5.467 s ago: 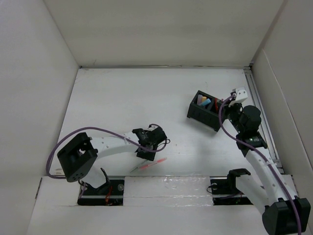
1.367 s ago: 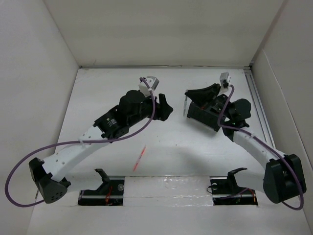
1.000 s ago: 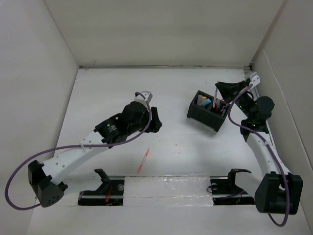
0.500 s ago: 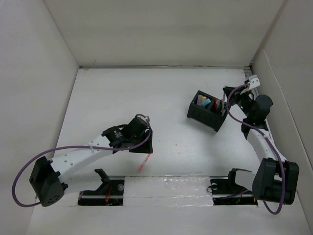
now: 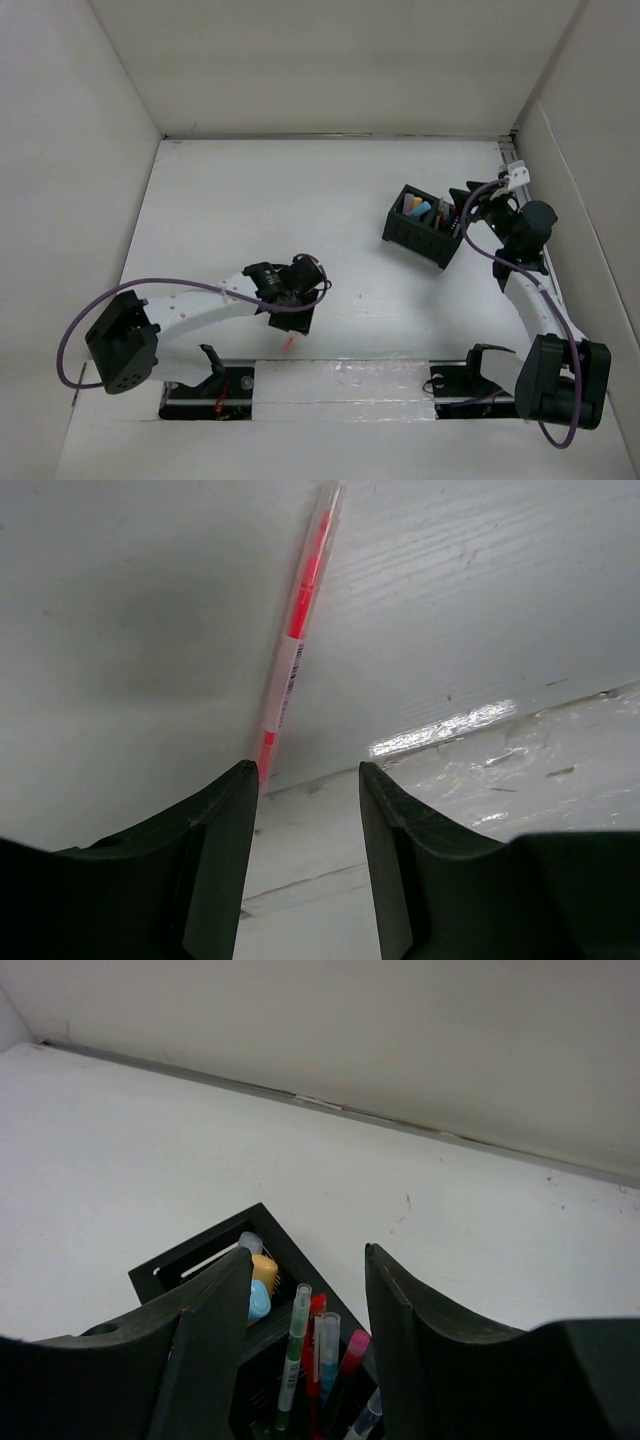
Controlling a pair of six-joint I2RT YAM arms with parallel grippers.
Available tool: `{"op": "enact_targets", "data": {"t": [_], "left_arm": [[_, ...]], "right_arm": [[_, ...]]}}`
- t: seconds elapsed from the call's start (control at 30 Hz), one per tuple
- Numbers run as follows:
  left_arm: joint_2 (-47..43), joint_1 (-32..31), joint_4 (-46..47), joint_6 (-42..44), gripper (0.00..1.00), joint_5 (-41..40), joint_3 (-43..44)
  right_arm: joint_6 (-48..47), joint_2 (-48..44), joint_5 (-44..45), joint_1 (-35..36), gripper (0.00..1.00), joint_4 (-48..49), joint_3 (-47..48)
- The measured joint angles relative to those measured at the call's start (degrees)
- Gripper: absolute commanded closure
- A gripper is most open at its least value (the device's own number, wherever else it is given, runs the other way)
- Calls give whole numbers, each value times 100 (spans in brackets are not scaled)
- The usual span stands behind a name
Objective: Organize the desk
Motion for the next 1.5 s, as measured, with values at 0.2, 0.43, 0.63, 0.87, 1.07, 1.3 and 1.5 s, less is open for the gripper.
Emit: {"op": "enact_targets", "data": {"t": [0.2, 0.43, 0.63, 0.87, 1.07, 1.3, 1.5], "left_arm": [[568, -289, -160, -90, 65, -238, 0], [844, -289, -190, -173, 65, -490, 2], [1246, -323, -11, -205, 74, -568, 2], [1360, -328, 243, -273, 100, -603, 0], [1196, -332, 343, -280, 100, -822, 48], [382, -332, 767, -114, 100, -1235, 1132], [-284, -332, 1974, 323, 100, -1379, 1882]], "right_arm": [[116, -55, -107, 0, 49, -55, 133], [525, -212, -321, 109, 51, -35, 245], [855, -345, -557, 319, 52, 7, 317], [1001, -531, -748, 505, 54, -68, 428], [636, -796, -793, 999, 47, -988, 468], [452, -1016, -793, 1904, 44, -1794, 474], [678, -1169, -855, 2415, 40, -1788, 474]]}}
